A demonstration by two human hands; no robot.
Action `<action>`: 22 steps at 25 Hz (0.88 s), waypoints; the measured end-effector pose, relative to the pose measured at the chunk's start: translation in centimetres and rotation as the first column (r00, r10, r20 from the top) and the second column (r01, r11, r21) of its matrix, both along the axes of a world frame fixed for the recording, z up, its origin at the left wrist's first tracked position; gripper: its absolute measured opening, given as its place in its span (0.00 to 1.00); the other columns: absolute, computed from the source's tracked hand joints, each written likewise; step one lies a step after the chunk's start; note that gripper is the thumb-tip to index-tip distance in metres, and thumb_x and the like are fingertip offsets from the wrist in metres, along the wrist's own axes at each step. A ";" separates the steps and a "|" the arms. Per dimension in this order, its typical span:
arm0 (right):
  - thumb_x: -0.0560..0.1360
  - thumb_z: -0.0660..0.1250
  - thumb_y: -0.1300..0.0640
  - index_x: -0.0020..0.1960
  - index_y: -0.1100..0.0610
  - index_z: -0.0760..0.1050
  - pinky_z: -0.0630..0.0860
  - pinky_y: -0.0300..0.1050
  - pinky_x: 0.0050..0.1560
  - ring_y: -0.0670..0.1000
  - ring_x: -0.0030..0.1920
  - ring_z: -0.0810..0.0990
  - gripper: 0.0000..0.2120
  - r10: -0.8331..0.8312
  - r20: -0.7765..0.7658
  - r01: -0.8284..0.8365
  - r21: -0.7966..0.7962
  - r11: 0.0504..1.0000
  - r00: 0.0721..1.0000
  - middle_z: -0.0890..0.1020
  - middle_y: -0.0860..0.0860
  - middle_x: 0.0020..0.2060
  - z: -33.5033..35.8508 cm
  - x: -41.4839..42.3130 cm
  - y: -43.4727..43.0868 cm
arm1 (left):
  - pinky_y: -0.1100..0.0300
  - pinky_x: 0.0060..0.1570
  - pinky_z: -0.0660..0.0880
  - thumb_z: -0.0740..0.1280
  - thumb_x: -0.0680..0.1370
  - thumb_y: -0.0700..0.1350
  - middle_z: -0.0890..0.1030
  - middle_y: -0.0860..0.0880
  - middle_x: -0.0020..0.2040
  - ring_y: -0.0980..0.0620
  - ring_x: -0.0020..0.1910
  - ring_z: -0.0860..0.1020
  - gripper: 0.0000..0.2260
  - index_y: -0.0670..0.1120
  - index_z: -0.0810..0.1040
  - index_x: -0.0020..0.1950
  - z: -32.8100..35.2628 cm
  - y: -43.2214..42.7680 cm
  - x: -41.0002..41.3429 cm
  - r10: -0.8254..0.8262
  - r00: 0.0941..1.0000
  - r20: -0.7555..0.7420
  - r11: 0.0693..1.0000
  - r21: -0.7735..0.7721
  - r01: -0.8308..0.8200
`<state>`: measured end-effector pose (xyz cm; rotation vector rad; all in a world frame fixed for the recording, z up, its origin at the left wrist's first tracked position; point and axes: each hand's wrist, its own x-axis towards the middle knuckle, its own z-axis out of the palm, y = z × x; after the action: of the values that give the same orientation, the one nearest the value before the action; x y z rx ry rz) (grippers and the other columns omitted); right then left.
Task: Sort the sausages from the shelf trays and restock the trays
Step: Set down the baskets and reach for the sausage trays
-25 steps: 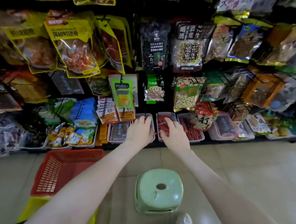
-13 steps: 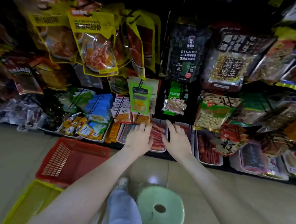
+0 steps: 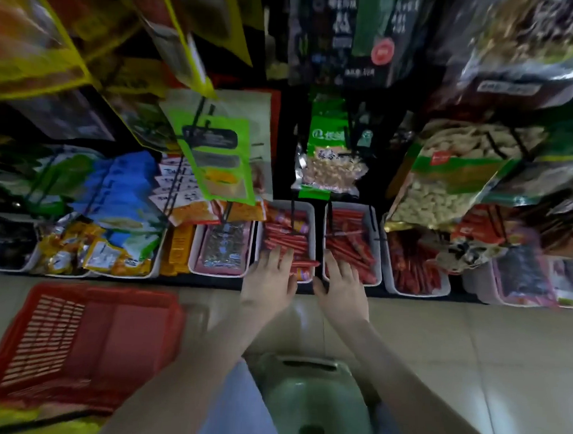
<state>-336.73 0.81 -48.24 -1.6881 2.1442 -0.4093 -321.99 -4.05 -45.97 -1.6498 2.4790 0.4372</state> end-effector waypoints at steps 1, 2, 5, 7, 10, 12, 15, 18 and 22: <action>0.73 0.70 0.55 0.70 0.60 0.69 0.76 0.58 0.50 0.65 0.53 0.76 0.27 -0.001 0.000 0.001 0.010 1.000 1.000 0.78 0.62 0.54 -1.5 -1.4 0.1 | 0.52 0.64 0.65 0.55 0.81 0.53 0.61 0.45 0.74 0.45 0.70 0.65 0.25 0.46 0.56 0.76 -1.6 0.2 -1.4 0.010 1.000 -0.011 1.000 0.015 -0.010; 0.74 0.69 0.54 0.70 0.59 0.68 0.75 0.58 0.52 0.65 0.55 0.75 0.27 0.001 -0.006 -0.001 0.019 1.000 1.000 0.77 0.61 0.56 -2.6 -2.8 0.0 | 0.52 0.64 0.65 0.55 0.81 0.53 0.61 0.45 0.74 0.44 0.70 0.64 0.25 0.46 0.56 0.76 -2.9 0.3 -2.8 0.015 1.000 -0.022 1.000 0.024 -0.014; 0.76 0.65 0.52 0.74 0.56 0.63 0.71 0.58 0.59 0.63 0.63 0.71 0.28 -0.047 -0.034 0.048 0.049 0.998 0.998 0.74 0.60 0.63 -6.4 -7.2 -0.5 | 0.52 0.63 0.66 0.54 0.81 0.53 0.61 0.45 0.73 0.44 0.70 0.65 0.25 0.46 0.55 0.76 -6.6 -0.2 -6.8 0.001 0.999 -0.037 1.000 0.018 -0.001; 0.76 0.64 0.50 0.75 0.54 0.61 0.70 0.58 0.62 0.62 0.66 0.68 0.29 -0.100 -0.044 0.103 0.051 0.993 0.994 0.72 0.59 0.66 -9.5 -10.1 -1.2 | 0.52 0.63 0.67 0.54 0.81 0.54 0.60 0.44 0.74 0.43 0.69 0.65 0.26 0.46 0.54 0.76 -9.2 -1.0 -9.7 -0.025 0.998 -0.050 1.000 0.001 0.025; 0.76 0.63 0.50 0.75 0.52 0.60 0.69 0.57 0.63 0.61 0.67 0.67 0.29 -0.185 -0.021 0.186 0.044 0.982 0.982 0.71 0.58 0.66 -14.4 -13.1 -2.3 | 0.50 0.63 0.67 0.56 0.80 0.54 0.58 0.43 0.75 0.43 0.70 0.63 0.28 0.45 0.52 0.77 -13.7 -2.5 -13.8 -0.059 0.996 -0.064 0.998 0.005 0.059; 0.77 0.64 0.50 0.75 0.54 0.60 0.69 0.56 0.62 0.61 0.68 0.66 0.29 -0.238 -0.011 0.238 0.039 0.970 0.971 0.70 0.58 0.67 -18.0 -14.5 -2.5 | 0.50 0.65 0.65 0.56 0.80 0.55 0.56 0.43 0.76 0.43 0.71 0.62 0.29 0.45 0.52 0.77 -17.4 -2.8 -16.5 -0.092 0.994 -0.057 0.995 0.019 0.093; 0.77 0.64 0.51 0.75 0.56 0.58 0.68 0.56 0.61 0.62 0.67 0.66 0.30 -0.314 0.001 0.314 0.044 0.949 0.949 0.69 0.60 0.67 -22.3 -16.0 -2.0 | 0.50 0.69 0.61 0.56 0.80 0.55 0.54 0.43 0.77 0.43 0.73 0.59 0.30 0.46 0.51 0.77 -22.5 -2.6 -19.2 -0.133 0.989 -0.064 0.989 0.060 0.136; 0.76 0.64 0.52 0.75 0.57 0.59 0.67 0.58 0.61 0.63 0.64 0.68 0.31 -0.388 0.011 0.386 0.064 0.920 0.922 0.70 0.60 0.66 -25.3 -17.6 -1.1 | 0.50 0.70 0.59 0.57 0.79 0.56 0.53 0.43 0.77 0.43 0.74 0.58 0.31 0.46 0.51 0.77 -26.1 -1.9 -21.2 -0.139 0.986 -0.091 0.985 0.094 0.148; 0.76 0.65 0.52 0.74 0.58 0.61 0.70 0.59 0.57 0.64 0.61 0.70 0.30 -0.471 0.015 0.470 0.044 0.882 0.882 0.73 0.61 0.61 -27.2 -20.3 0.1 | 0.50 0.70 0.59 0.57 0.79 0.56 0.54 0.43 0.77 0.44 0.74 0.57 0.30 0.46 0.52 0.77 -28.1 -0.8 -24.3 -0.176 0.977 -0.116 0.977 0.097 0.188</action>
<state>-357.02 0.90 -75.41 -1.1135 2.5170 -0.5119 -346.31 -4.84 -74.08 -1.3788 2.6027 0.6381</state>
